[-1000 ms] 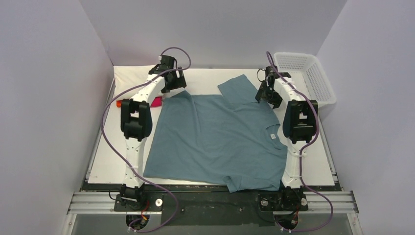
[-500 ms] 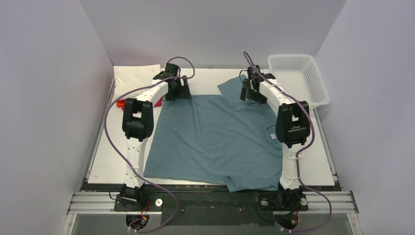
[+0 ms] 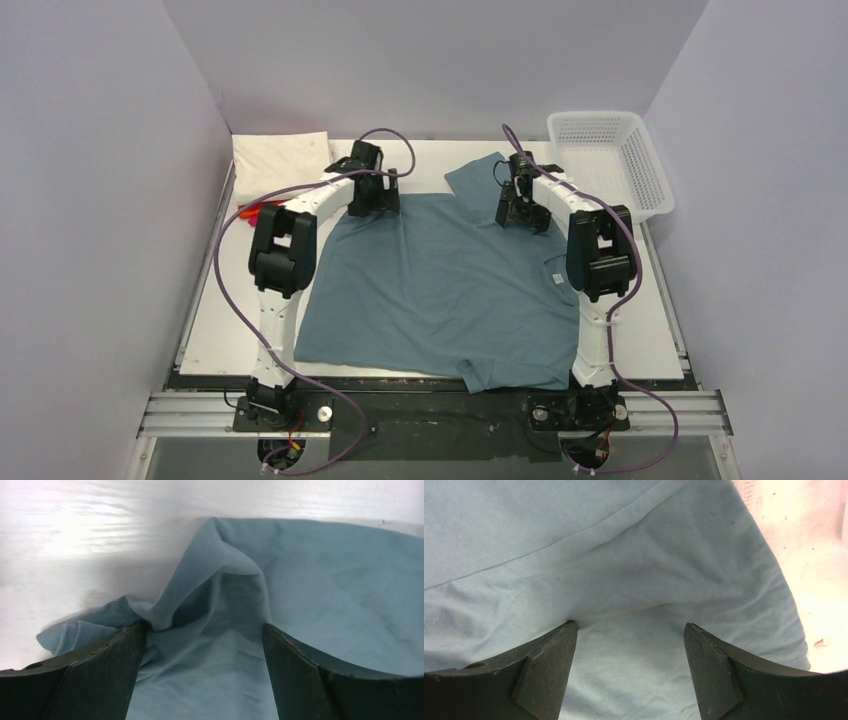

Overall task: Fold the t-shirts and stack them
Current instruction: Flatten out the tshirt

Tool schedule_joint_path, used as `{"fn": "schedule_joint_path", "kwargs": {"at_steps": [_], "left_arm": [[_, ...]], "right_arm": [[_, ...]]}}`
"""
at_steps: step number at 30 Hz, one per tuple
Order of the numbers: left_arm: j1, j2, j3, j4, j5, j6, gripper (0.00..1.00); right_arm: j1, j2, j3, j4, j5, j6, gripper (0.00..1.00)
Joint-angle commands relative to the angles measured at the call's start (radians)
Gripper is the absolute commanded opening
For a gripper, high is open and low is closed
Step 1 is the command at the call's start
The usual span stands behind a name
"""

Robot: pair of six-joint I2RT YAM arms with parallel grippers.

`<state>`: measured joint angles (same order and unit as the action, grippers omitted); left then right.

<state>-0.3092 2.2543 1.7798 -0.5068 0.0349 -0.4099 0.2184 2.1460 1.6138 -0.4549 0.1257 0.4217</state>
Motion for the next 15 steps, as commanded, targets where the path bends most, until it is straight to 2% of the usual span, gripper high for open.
{"fn": "schedule_joint_path", "kwargs": {"at_steps": [1, 2, 6, 7, 8, 9, 11, 12, 13, 14, 15], "left_arm": [[-0.056, 0.088, 0.087, -0.124, -0.094, -0.015, 0.95], [-0.048, 0.131, 0.124, -0.152, -0.115, -0.019, 0.95], [0.015, 0.274, 0.399, -0.252, -0.350, -0.055, 0.95], [0.042, 0.304, 0.541, -0.280, -0.372, -0.061, 0.95], [0.073, 0.374, 0.622, -0.347, -0.363, -0.065, 0.95], [0.086, 0.406, 0.795, -0.380, -0.341, -0.068, 0.95], [0.113, 0.439, 0.926, -0.416, -0.242, -0.067, 0.96], [0.116, 0.397, 0.918, -0.372, -0.189, -0.047, 0.95], [0.111, 0.361, 0.836, -0.332, -0.167, -0.033, 0.95], [0.101, 0.268, 0.774, -0.227, -0.126, 0.003, 0.96], [0.091, 0.222, 0.638, -0.172, -0.111, 0.018, 0.96]], "right_arm": [[-0.010, -0.025, -0.002, -0.043, 0.003, 0.010, 0.74], [-0.011, -0.023, -0.003, -0.046, 0.003, 0.007, 0.74], [-0.020, -0.018, -0.006, -0.057, 0.003, 0.008, 0.74], [-0.025, -0.017, -0.005, -0.059, 0.003, 0.009, 0.74], [-0.027, -0.017, -0.003, -0.063, 0.003, 0.011, 0.74], [-0.030, -0.017, -0.002, -0.065, 0.002, 0.010, 0.74], [-0.031, -0.025, 0.001, -0.068, -0.003, 0.005, 0.74], [-0.031, -0.036, 0.001, -0.067, -0.006, -0.003, 0.74], [-0.028, -0.041, 0.001, -0.067, -0.007, -0.011, 0.74], [-0.027, -0.050, 0.002, -0.063, -0.005, -0.014, 0.74], [-0.026, -0.060, 0.003, -0.061, -0.001, -0.020, 0.74]]}}
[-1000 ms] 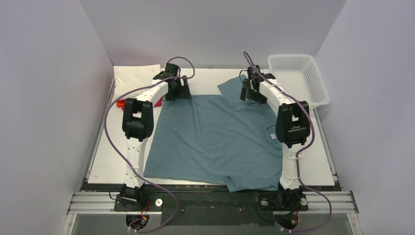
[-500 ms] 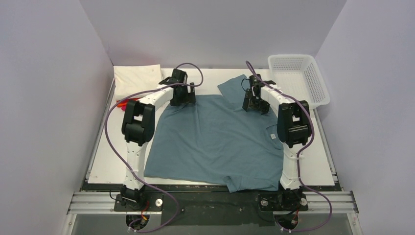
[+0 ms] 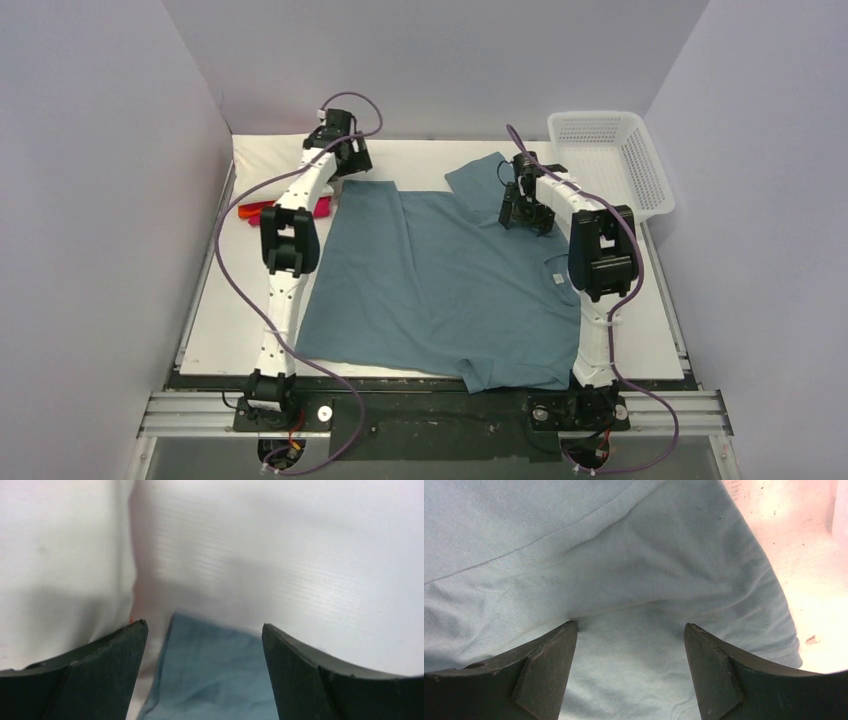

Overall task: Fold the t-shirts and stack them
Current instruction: Flatten out the tshirt

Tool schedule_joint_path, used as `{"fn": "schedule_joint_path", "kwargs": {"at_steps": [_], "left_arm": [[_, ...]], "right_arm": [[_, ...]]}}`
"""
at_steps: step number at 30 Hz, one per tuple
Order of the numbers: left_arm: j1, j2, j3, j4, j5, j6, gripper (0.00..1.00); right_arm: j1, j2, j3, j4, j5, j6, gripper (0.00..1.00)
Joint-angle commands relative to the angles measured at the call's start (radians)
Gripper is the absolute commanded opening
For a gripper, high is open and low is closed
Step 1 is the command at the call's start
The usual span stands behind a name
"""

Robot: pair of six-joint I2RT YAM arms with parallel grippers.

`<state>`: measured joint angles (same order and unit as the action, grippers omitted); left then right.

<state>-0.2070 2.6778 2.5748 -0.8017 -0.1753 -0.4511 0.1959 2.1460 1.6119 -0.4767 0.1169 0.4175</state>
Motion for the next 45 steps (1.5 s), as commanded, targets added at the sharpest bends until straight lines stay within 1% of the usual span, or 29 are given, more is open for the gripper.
{"fn": "schedule_joint_path", "kwargs": {"at_steps": [1, 2, 3, 7, 9, 10, 13, 15, 17, 20, 22, 27, 29, 32, 34, 36, 40, 43, 45], "left_arm": [[-0.027, -0.286, -0.216, 0.217, 0.118, 0.085, 0.96], [-0.035, -0.321, -0.303, 0.248, 0.121, 0.096, 0.96], [-0.050, -0.367, -0.345, 0.274, 0.118, 0.113, 0.96], [-0.073, -0.426, -0.366, 0.210, 0.089, 0.122, 0.96], [-0.078, -0.451, -0.418, 0.191, 0.087, 0.109, 0.96], [-0.081, -0.461, -0.449, 0.206, 0.089, 0.102, 0.96], [-0.091, -0.507, -0.629, 0.273, 0.120, 0.071, 0.96], [-0.090, -0.515, -0.708, 0.319, 0.146, 0.042, 0.96], [-0.087, -0.501, -0.742, 0.348, 0.147, 0.019, 0.96], [-0.078, -0.441, -0.731, 0.352, 0.153, -0.006, 0.96], [-0.069, -0.402, -0.702, 0.350, 0.165, -0.023, 0.96], [-0.033, -0.333, -0.673, 0.341, 0.175, -0.081, 0.96], [-0.020, -0.322, -0.683, 0.343, 0.197, -0.098, 0.96], [-0.004, -0.323, -0.713, 0.351, 0.192, -0.112, 0.96], [0.003, -0.329, -0.730, 0.357, 0.185, -0.120, 0.96], [0.011, -0.330, -0.736, 0.354, 0.152, -0.130, 0.96], [0.031, -0.327, -0.742, 0.351, 0.133, -0.157, 0.96], [0.043, -0.315, -0.732, 0.348, 0.122, -0.174, 0.96], [0.044, -0.299, -0.695, 0.333, 0.106, -0.179, 0.96]], "right_arm": [[-0.003, -0.063, 0.008, -0.037, 0.010, -0.016, 0.74], [-0.003, -0.068, 0.008, -0.037, 0.015, -0.018, 0.74], [-0.001, -0.071, 0.009, -0.035, 0.017, -0.019, 0.74], [0.011, -0.096, 0.005, -0.021, 0.041, -0.019, 0.74], [0.015, -0.102, 0.017, -0.011, 0.055, -0.010, 0.74], [0.015, -0.101, 0.022, -0.009, 0.062, 0.005, 0.74], [0.019, -0.090, 0.044, 0.041, 0.044, 0.024, 0.74], [0.023, -0.063, 0.084, 0.070, 0.005, 0.029, 0.74], [0.025, -0.007, 0.160, 0.074, -0.026, 0.040, 0.74], [0.026, 0.094, 0.282, 0.082, -0.060, 0.063, 0.74], [0.027, 0.141, 0.335, 0.089, -0.084, 0.093, 0.74], [0.033, 0.233, 0.382, 0.113, -0.187, 0.172, 0.74], [0.035, 0.252, 0.387, 0.109, -0.196, 0.188, 0.74], [0.028, 0.272, 0.400, 0.083, -0.160, 0.202, 0.74], [0.018, 0.296, 0.444, 0.028, -0.073, 0.219, 0.74], [0.006, 0.326, 0.500, -0.030, -0.029, 0.239, 0.74], [-0.035, 0.371, 0.548, -0.064, -0.033, 0.358, 0.73], [-0.059, 0.420, 0.608, -0.069, -0.042, 0.401, 0.73], [-0.068, 0.451, 0.670, -0.068, -0.042, 0.419, 0.72]]}}
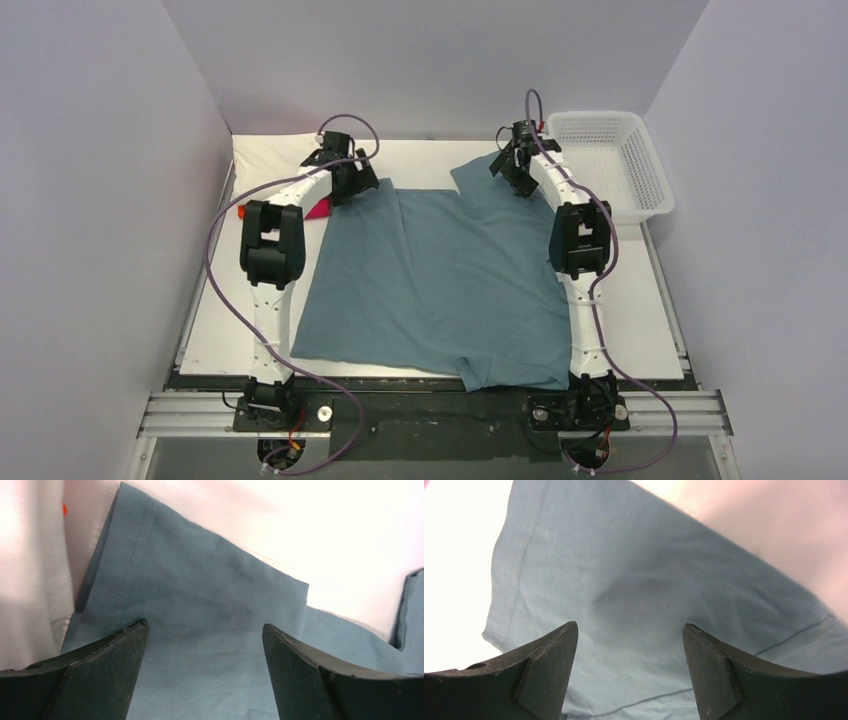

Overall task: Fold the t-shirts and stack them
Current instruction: Flatten out the tshirt

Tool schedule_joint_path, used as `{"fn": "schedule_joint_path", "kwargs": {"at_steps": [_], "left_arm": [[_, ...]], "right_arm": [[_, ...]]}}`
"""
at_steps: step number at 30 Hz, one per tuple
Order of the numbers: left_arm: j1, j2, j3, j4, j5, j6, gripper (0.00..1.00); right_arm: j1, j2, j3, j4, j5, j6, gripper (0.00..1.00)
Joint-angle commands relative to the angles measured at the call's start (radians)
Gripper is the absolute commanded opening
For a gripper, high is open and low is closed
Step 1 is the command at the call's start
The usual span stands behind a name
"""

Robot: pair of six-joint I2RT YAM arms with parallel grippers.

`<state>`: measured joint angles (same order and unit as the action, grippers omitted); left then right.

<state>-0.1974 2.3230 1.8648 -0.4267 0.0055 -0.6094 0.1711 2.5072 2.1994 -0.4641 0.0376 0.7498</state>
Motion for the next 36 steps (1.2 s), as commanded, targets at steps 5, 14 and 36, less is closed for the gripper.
{"fn": "schedule_joint_path", "kwargs": {"at_steps": [5, 14, 36], "left_arm": [[0.035, 0.108, 0.119, -0.108, -0.111, -0.038, 0.96], [0.037, 0.225, 0.317, -0.154, -0.140, -0.082, 0.96], [-0.066, -0.086, 0.332, -0.239, -0.113, 0.080, 0.96]], "right_arm": [[-0.054, 0.167, 0.218, -0.067, 0.095, 0.135, 0.70], [-0.070, 0.252, 0.300, 0.247, 0.078, 0.221, 0.66], [0.094, -0.366, -0.095, 0.155, -0.128, -0.235, 0.75]]}}
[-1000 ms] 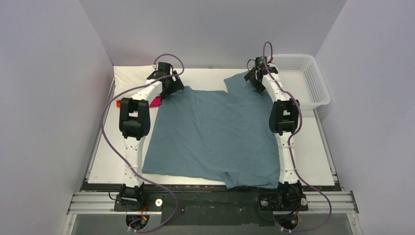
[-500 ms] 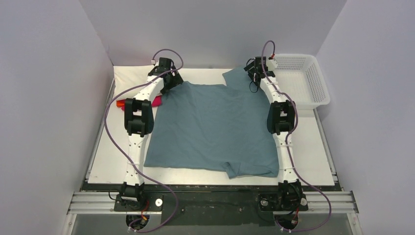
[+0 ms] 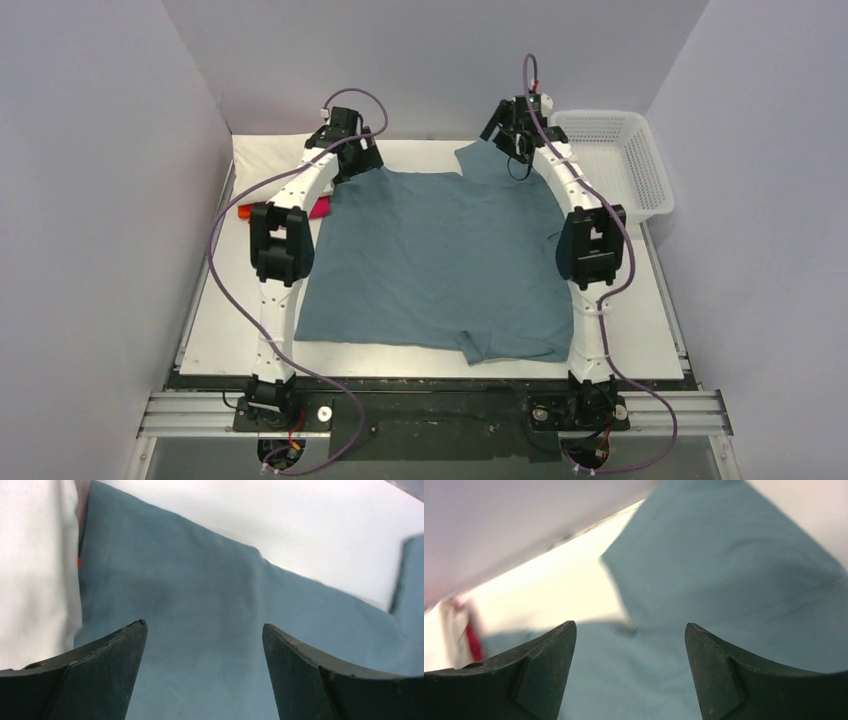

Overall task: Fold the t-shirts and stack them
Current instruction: Flatten out the tshirt

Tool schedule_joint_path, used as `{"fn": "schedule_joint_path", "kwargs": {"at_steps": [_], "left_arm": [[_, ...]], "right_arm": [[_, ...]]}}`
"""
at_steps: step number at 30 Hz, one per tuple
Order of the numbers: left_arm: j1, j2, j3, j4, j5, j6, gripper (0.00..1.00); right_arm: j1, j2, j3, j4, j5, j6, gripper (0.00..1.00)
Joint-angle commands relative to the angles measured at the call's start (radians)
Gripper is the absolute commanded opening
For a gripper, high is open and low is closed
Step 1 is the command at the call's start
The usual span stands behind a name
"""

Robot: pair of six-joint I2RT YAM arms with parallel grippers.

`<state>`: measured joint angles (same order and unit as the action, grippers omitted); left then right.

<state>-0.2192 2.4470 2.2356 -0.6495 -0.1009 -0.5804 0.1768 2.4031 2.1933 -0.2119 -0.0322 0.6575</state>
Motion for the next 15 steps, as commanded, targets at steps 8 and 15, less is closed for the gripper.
{"fn": "schedule_joint_path", "kwargs": {"at_steps": [8, 15], "left_arm": [[-0.088, -0.617, -0.572, 0.124, 0.013, 0.004, 0.96], [-0.104, -0.966, -1.143, 0.246, 0.025, -0.105, 1.00]], "right_arm": [[0.205, -0.692, -0.627, -0.281, 0.055, -0.126, 0.74], [0.461, -1.024, -1.149, -0.462, 0.268, -0.025, 0.72]]}}
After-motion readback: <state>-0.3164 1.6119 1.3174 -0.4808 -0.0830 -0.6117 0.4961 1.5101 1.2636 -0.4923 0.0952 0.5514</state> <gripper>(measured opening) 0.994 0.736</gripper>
